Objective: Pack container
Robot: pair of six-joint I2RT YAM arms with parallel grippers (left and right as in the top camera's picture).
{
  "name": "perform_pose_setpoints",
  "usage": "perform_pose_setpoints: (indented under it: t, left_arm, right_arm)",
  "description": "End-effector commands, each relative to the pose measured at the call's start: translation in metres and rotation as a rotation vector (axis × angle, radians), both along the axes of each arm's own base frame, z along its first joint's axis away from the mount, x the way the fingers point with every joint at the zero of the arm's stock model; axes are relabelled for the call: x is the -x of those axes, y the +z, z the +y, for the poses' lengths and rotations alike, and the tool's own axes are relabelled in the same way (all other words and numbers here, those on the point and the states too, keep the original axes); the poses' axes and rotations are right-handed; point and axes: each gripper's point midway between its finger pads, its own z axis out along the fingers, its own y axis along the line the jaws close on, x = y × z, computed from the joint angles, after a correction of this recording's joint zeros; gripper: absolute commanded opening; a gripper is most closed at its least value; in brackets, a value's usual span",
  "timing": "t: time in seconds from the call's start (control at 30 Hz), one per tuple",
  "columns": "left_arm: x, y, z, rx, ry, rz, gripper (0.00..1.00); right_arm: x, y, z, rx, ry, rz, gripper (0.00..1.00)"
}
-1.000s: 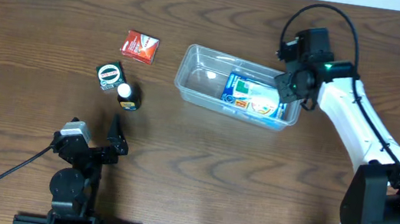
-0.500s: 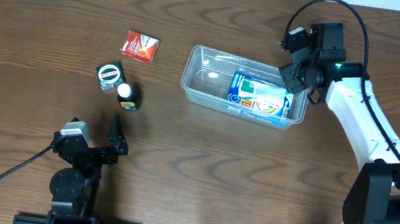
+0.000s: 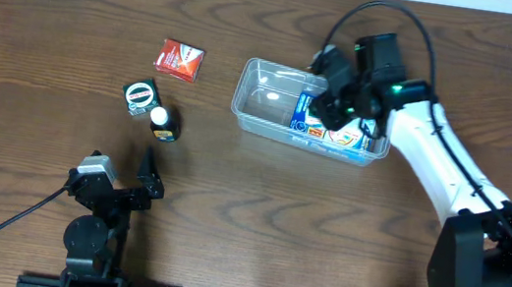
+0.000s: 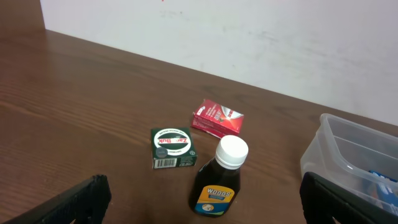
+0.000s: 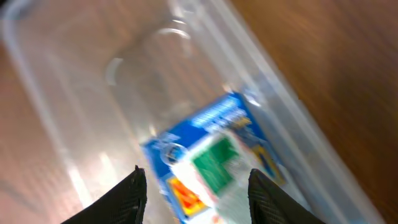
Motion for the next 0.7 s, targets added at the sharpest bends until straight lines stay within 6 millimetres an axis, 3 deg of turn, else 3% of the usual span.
perform_pose_setpoints:
  t: [0.0, 0.23, 0.67]
  left_arm:
    - [0.0, -0.02, 0.003, -0.007, 0.014, 0.05, 0.98]
    - [0.0, -0.02, 0.003, -0.007, 0.014, 0.05, 0.98]
    - [0.0, -0.02, 0.003, -0.007, 0.014, 0.05, 0.98]
  right_arm:
    - [0.01, -0.012, 0.016, -0.016, 0.036, 0.044, 0.5]
    - [0.023, -0.028, 0.027, -0.014, 0.061, 0.109, 0.48]
    - [0.052, -0.03, 0.044, -0.048, 0.13, 0.202, 0.47]
